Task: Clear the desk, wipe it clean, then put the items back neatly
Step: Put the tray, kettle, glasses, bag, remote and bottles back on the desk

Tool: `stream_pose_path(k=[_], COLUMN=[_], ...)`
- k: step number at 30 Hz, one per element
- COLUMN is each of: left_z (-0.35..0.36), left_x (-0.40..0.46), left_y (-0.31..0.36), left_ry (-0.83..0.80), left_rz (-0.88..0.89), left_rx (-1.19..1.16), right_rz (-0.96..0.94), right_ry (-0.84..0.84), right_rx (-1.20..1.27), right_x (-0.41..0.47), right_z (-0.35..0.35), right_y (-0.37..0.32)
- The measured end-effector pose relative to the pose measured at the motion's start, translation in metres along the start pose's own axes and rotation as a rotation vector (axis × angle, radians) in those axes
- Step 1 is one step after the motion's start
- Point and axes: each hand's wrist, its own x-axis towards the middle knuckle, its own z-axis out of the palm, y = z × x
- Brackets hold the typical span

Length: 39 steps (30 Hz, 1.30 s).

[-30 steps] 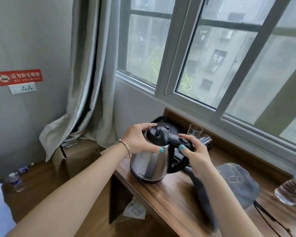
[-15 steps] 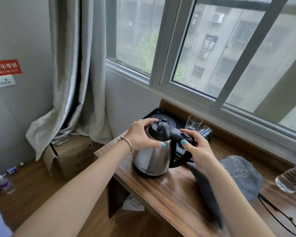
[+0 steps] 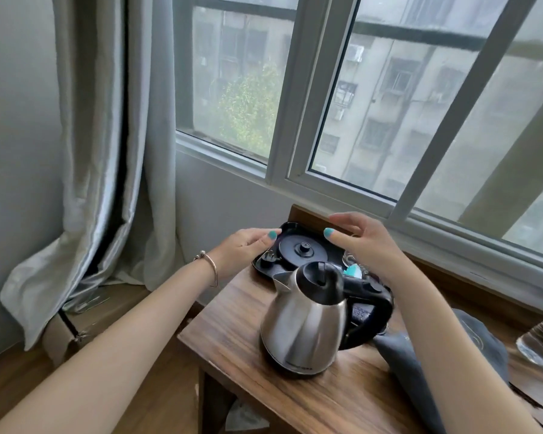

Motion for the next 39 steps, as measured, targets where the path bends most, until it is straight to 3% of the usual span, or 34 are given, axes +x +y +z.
stream_pose_path(k=[4, 9, 16, 30, 39], left_z=[-0.043, -0.098, -0.142, -0.139, -0.117], left_x=[0.02, 0.039, 0.074, 0.148, 0.225], left_y=[-0.022, -0.04, -0.063, -0.112, -0.107], left_ry=[-0.076, -0.123, -0.208, -0.401, -0.502], left_rz=[0.108, 0.252, 0.313, 0.447, 0.489], left_rx=[0.062, 0.087, 0.255, 0.419, 0.378], right_rz=[-0.048, 0.128, 0.252, 0.398, 0.522], right_ry=[0.114, 0.189, 0.312, 0.543, 0.655], right_rx=[-0.146, -0.073, -0.05, -0.03, 0.017], right_x=[0.027, 0.047, 0.062, 0.103, 0.132], right_z=[0.033, 0.087, 0.138, 0.197, 0.195], right_y=[-0.037, -0.06, -0.078, -0.037, 0.007])
